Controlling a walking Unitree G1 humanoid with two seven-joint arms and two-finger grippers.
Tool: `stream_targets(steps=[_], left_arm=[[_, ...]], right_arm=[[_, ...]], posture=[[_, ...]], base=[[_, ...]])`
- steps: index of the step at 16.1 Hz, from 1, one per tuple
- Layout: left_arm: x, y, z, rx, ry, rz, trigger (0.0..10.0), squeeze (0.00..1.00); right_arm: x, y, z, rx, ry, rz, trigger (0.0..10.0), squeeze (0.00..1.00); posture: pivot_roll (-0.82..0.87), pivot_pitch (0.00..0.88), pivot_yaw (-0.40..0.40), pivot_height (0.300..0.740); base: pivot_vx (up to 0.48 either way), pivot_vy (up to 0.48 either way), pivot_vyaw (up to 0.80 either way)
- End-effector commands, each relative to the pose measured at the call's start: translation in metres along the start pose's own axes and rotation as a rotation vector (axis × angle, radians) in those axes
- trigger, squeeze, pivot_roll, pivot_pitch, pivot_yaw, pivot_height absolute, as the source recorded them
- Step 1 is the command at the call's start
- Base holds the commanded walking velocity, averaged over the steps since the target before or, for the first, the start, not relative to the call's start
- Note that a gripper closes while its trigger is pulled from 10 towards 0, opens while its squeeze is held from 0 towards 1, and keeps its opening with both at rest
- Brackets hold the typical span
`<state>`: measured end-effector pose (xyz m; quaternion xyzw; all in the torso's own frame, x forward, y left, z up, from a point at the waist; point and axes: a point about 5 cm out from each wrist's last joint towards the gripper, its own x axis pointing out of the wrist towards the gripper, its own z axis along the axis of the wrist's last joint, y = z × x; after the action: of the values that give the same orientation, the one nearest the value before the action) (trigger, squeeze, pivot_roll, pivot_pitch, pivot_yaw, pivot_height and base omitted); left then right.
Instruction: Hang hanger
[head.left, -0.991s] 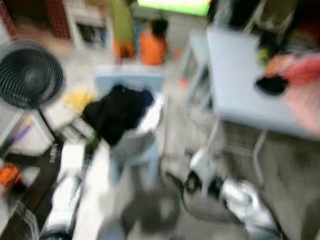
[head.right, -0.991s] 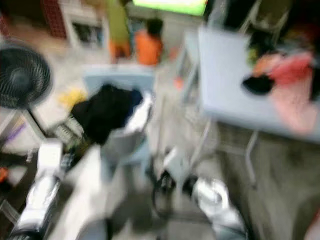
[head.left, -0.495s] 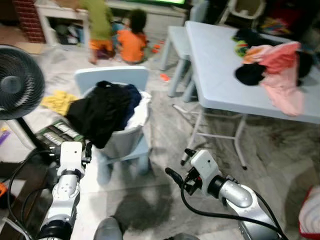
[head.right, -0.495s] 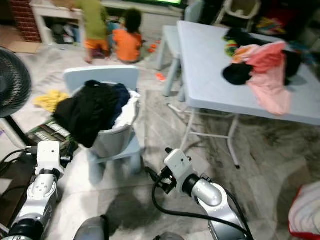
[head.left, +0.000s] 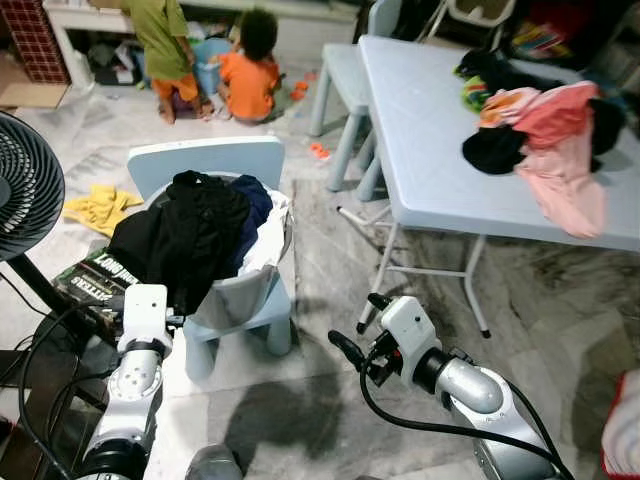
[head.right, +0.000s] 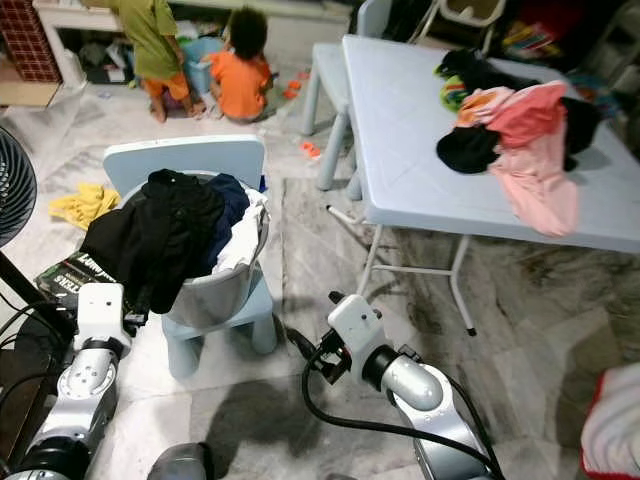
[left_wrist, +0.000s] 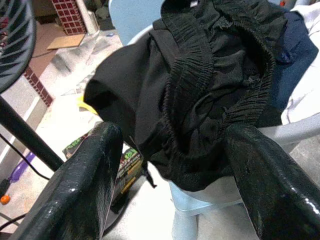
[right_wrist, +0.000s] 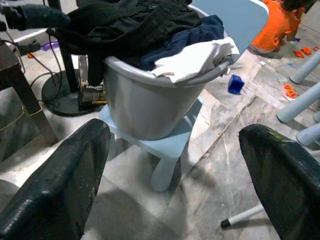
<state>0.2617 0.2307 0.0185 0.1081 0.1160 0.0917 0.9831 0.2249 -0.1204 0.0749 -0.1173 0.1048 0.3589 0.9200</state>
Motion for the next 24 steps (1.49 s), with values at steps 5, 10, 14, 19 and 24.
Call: stream_targets(steps=[5,10,14,19,24], left_arm=[[0.0,-0.006,-0.003,0.002,0.016,-0.014,10.0,0.0],[-0.001,-0.006,-0.006,0.005,0.025,-0.011,10.0,0.0],[-0.004,-0.005,-0.009,0.005,0.036,0.008,10.0,0.0],[-0.016,-0.008,-0.017,0.003,0.03,-0.015,10.0,0.11],[-0.023,-0.011,-0.02,0.068,-0.001,-0.088,10.0,1.0]], right_arm=[[-0.002,-0.006,0.003,-0.007,-0.012,-0.029,10.0,0.0],[0.0,-0.004,0.004,-0.008,-0.026,-0.003,10.0,0.0],[0.0,-0.004,0.003,-0.009,-0.024,-0.005,10.0,0.0],[0.0,-0.003,0.001,-0.006,-0.016,-0.013,10.0,0.0],[-0.016,-0.009,0.004,-0.012,-0.011,-0.06,10.0,0.0]], posture=[[-0.05,0.063,-0.116,0.74],[-0.05,0.063,-0.116,0.74],[-0.04,0.059,-0.119,0.74],[-0.04,0.07,-0.129,0.74],[-0.09,0.13,-0.175,0.74]], base=[[0.277,0.0,0.0],[0.268,0.0,0.43],[0.13,0.0,0.64],[0.0,0.0,0.09],[0.0,0.0,0.0]])
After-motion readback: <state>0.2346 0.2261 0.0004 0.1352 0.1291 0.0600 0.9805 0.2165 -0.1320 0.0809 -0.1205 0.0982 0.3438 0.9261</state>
